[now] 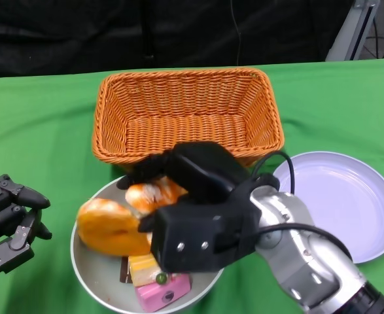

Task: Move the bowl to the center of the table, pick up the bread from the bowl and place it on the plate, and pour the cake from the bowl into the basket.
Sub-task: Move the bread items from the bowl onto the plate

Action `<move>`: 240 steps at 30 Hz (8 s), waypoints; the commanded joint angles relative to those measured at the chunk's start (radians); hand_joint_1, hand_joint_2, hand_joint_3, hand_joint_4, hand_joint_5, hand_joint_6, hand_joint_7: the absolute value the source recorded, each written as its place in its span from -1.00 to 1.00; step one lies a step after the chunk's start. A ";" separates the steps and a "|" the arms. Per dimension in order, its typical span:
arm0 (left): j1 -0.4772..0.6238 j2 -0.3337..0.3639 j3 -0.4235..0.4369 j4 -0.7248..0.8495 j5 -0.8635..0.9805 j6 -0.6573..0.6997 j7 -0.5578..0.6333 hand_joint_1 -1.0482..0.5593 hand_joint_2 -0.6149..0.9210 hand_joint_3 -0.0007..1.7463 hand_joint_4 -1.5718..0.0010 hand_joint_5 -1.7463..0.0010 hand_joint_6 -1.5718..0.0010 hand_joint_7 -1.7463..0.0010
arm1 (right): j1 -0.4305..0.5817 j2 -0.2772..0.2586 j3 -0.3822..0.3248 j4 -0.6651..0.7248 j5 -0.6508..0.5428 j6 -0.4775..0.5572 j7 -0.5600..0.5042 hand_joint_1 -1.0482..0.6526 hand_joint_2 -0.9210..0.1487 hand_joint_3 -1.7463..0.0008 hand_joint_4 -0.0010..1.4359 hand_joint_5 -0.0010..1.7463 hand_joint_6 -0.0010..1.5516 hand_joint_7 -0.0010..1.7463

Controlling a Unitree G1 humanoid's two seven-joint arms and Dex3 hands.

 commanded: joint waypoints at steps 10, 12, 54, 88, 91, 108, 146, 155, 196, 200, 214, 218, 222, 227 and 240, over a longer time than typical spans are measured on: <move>-0.005 0.015 0.004 0.017 0.004 -0.005 0.004 0.22 0.75 -0.13 0.19 -0.85 0.12 -0.47 | -0.005 -0.025 -0.044 -0.050 0.083 0.013 0.031 0.03 -1.00 0.98 -0.04 0.95 -0.07 0.16; -0.006 0.014 0.004 0.018 0.003 -0.005 0.004 0.22 0.75 -0.13 0.19 -0.84 0.12 -0.47 | -0.005 -0.027 -0.046 -0.051 0.085 0.012 0.030 0.04 -0.99 0.99 -0.04 0.92 -0.02 0.05; -0.003 0.028 0.010 0.025 0.008 -0.009 0.002 0.22 0.71 -0.08 0.16 -0.83 0.10 -0.46 | 0.061 -0.134 -0.473 -0.300 0.443 0.181 -0.021 -0.03 -0.97 0.97 0.11 0.70 -0.10 0.24; 0.018 0.022 0.013 -0.019 -0.003 -0.001 0.009 0.24 0.65 0.04 0.13 -0.84 0.07 -0.46 | 0.251 -0.345 -0.387 -0.013 0.326 0.080 -0.007 0.14 -1.00 0.98 -0.06 0.59 -0.06 0.08; 0.020 0.021 0.014 -0.023 -0.006 0.005 0.008 0.24 0.63 0.05 0.13 -0.84 0.07 -0.46 | 0.233 -0.345 -0.377 0.032 0.303 0.074 -0.019 0.12 -1.00 0.98 -0.03 0.53 -0.02 0.00; 0.025 0.027 0.013 -0.016 0.003 -0.011 0.001 0.22 0.64 0.04 0.15 -0.84 0.09 -0.47 | 0.134 -0.348 -0.331 0.246 0.209 0.000 -0.112 0.12 -1.00 0.98 -0.19 0.76 0.02 -0.07; 0.022 0.032 0.012 0.004 0.003 -0.024 -0.004 0.22 0.64 0.03 0.14 -0.84 0.08 -0.47 | 0.098 -0.433 -0.256 0.229 0.120 0.080 0.022 -0.18 -0.95 1.00 -0.62 -1.00 -0.63 -1.00; 0.023 0.030 0.009 -0.001 0.006 -0.027 -0.007 0.22 0.63 0.04 0.14 -0.85 0.08 -0.47 | 0.122 -0.428 -0.271 0.165 0.147 0.068 0.028 -0.25 -0.99 0.99 -0.59 -0.99 -0.64 -1.00; 0.013 0.022 0.008 0.010 0.017 -0.034 -0.002 0.22 0.60 0.09 0.14 -0.84 0.09 -0.49 | 0.258 -0.351 -0.426 -0.216 0.581 0.110 0.176 -0.42 -1.00 0.97 -0.46 -0.96 -0.51 -0.98; 0.010 0.018 0.007 0.012 0.018 -0.032 0.001 0.22 0.60 0.08 0.13 -0.84 0.09 -0.48 | 0.281 -0.346 -0.405 -0.339 0.609 0.151 0.200 -0.46 -1.00 0.98 -0.42 -0.95 -0.47 -0.97; -0.005 0.013 0.005 0.035 0.022 -0.038 0.004 0.23 0.65 0.03 0.16 -0.84 0.11 -0.49 | 0.264 -0.366 -0.255 -0.465 0.516 0.143 0.222 -0.50 -1.00 0.98 -0.40 -0.97 -0.47 -0.99; -0.010 0.012 0.005 0.046 0.024 -0.047 0.004 0.23 0.65 0.03 0.16 -0.85 0.11 -0.49 | 0.243 -0.361 -0.213 -0.451 0.463 0.082 0.223 -0.51 -1.00 0.97 -0.38 -0.96 -0.47 -0.99; -0.011 0.010 0.004 0.045 0.025 -0.044 0.010 0.24 0.65 0.03 0.16 -0.85 0.10 -0.48 | 0.211 -0.340 -0.162 -0.401 0.416 0.012 0.216 -0.53 -1.00 0.97 -0.38 -0.97 -0.47 -1.00; -0.012 0.008 0.003 0.043 0.020 -0.041 0.008 0.24 0.66 0.02 0.17 -0.86 0.11 -0.48 | 0.192 -0.314 -0.112 -0.354 0.322 -0.083 0.165 -0.54 -0.99 0.99 -0.38 -0.97 -0.46 -0.99; -0.030 0.001 0.004 0.072 0.028 -0.062 0.018 0.19 0.68 -0.05 0.16 -0.85 0.09 -0.46 | 0.117 -0.246 0.013 -0.117 -0.032 -0.389 -0.119 -0.50 -0.95 1.00 -0.42 -1.00 -0.44 -1.00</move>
